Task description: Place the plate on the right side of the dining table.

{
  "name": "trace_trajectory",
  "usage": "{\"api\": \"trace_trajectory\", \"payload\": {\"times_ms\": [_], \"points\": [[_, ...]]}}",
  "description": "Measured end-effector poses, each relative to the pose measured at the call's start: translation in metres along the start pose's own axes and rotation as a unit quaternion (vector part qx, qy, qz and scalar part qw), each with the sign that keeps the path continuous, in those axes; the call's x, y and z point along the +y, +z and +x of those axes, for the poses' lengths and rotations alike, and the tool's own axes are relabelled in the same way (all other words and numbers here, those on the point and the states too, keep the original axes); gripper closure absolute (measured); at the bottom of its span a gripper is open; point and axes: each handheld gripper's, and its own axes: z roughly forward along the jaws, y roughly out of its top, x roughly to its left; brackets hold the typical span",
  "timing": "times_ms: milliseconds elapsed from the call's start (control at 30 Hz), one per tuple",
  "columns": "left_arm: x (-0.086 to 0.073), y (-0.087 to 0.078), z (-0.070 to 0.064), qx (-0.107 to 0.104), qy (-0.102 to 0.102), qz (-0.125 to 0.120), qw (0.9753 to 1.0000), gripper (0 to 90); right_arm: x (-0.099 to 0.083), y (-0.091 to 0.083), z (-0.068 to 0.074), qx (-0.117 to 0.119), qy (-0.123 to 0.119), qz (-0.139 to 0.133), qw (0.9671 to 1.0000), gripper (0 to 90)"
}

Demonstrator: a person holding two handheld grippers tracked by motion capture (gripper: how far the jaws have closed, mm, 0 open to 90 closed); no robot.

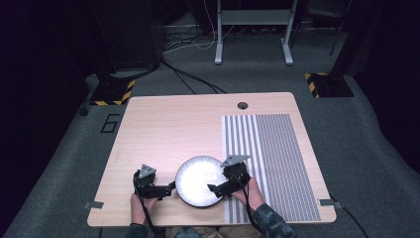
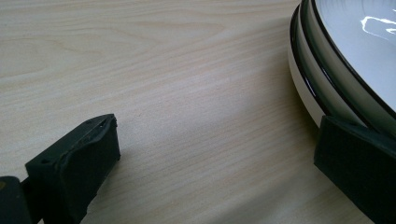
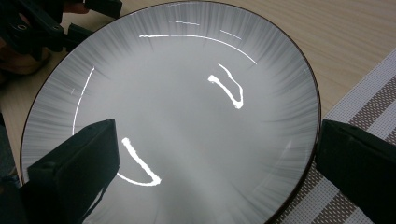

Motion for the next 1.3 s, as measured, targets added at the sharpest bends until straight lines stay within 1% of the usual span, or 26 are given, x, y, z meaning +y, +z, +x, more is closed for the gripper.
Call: {"api": "trace_trajectory", "payload": {"times_ms": [100, 367, 400, 567, 733, 767, 900, 1033, 1100, 1133, 1233, 1267, 1300], "points": [[0.000, 0.000, 0.000, 0.000, 0.000, 0.000, 1.0000, 0.1, 0.000, 0.001, 0.000, -0.001, -0.002, -0.002, 1.0000, 0.0], [0.000, 0.000, 0.000, -0.002, -0.006, 0.000, 1.0000, 0.1, 0.000, 0.002, 0.000, -0.005, 0.004, -0.002, 1.0000, 0.0], [0.000, 0.001, 0.001, -0.003, -0.007, 0.001, 1.0000, 0.1, 0.000, 0.002, 0.000, -0.005, 0.008, 0.000, 1.0000, 0.0], [0.000, 0.001, 0.001, -0.005, -0.008, 0.003, 1.0000, 0.1, 0.000, 0.003, 0.000, -0.005, 0.010, -0.001, 0.9999, 0.0], [0.000, 0.001, 0.001, -0.005, -0.009, 0.003, 0.9999, 0.2, 0.000, 0.003, 0.001, -0.009, 0.007, -0.003, 0.9999, 0.0], [0.000, 0.001, 0.001, -0.005, -0.010, 0.003, 0.9999, 0.2, 0.000, 0.003, 0.001, -0.009, 0.011, -0.001, 0.9999, 0.0], [0.000, 0.001, 0.001, -0.005, -0.011, 0.002, 0.9999, 0.2, 0.000, 0.005, 0.003, -0.002, 0.009, -0.001, 1.0000, 0.0], [0.000, 0.001, 0.001, -0.005, -0.011, 0.002, 0.9999, 0.2, 0.000, 0.010, 0.007, 0.002, 0.005, 0.006, 1.0000, 0.0], [0.000, 0.001, 0.001, -0.005, -0.012, 0.002, 0.9999, 0.2, 0.000, 0.012, 0.007, 0.002, 0.002, 0.004, 1.0000, 0.0], [0.000, 0.001, 0.001, -0.005, -0.012, 0.002, 0.9999, 0.1, 0.000, 0.012, 0.007, 0.001, 0.007, 0.005, 1.0000, 0.0], [0.000, 0.000, 0.003, -0.011, -0.016, 0.000, 0.9998, 0.1, -0.001, 0.013, 0.006, 0.001, 0.008, 0.000, 1.0000, 0.0], [0.000, 0.001, 0.002, -0.014, -0.025, -0.006, 0.9996, 0.0, -0.001, 0.013, 0.006, 0.000, 0.007, 0.000, 1.0000, 0.0], [0.000, 0.000, 0.003, -0.019, -0.028, -0.006, 0.9994, 0.0, 0.000, 0.014, 0.006, -0.001, 0.007, 0.000, 1.0000, 0.0]]}}
